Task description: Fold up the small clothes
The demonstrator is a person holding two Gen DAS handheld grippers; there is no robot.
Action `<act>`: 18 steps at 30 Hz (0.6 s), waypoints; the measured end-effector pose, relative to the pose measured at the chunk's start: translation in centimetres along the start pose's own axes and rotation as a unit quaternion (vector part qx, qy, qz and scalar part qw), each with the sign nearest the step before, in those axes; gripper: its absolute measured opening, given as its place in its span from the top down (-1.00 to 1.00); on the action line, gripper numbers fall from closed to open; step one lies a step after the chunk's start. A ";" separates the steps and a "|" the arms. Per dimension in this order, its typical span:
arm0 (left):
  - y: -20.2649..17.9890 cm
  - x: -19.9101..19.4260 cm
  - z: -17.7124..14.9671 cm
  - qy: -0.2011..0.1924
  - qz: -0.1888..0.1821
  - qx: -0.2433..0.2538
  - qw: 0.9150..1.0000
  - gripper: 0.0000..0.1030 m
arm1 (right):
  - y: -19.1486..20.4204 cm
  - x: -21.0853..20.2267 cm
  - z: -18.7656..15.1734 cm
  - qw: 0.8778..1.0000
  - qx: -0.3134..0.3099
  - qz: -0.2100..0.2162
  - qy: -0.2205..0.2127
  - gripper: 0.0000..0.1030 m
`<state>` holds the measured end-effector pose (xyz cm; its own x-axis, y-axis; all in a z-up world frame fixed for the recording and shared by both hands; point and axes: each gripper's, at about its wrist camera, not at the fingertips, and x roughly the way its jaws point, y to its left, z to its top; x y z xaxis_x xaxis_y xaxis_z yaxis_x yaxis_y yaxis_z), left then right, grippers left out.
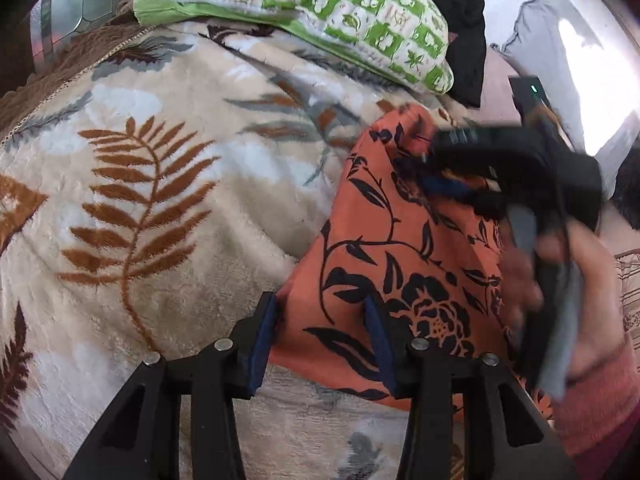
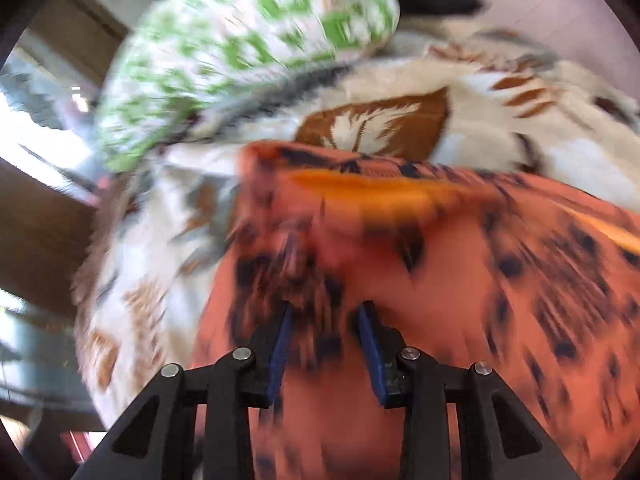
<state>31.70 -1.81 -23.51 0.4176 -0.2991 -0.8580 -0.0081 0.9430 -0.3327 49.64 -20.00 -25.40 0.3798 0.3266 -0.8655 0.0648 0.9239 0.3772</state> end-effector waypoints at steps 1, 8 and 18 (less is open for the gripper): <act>0.2 0.0 0.1 0.002 0.000 -0.005 1.000 0.01 | -0.2 0.2 1.1 1.000 0.008 0.001 -0.023 0.30; -0.9 -1.0 0.5 -0.029 0.005 0.008 1.000 0.00 | -4.4 -6.6 1.0 0.990 0.049 0.037 -0.128 0.30; -5.4 -0.8 -1.4 -0.030 0.004 0.083 0.996 -0.02 | -15.0 -21.3 -16.7 0.985 0.060 -0.037 -0.159 0.25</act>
<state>30.12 -6.84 -21.59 0.4724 -0.2868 -0.8334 0.1367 0.9580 -0.2522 25.15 -37.46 -18.07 0.6382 0.1632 -0.7524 0.2039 0.9066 0.3696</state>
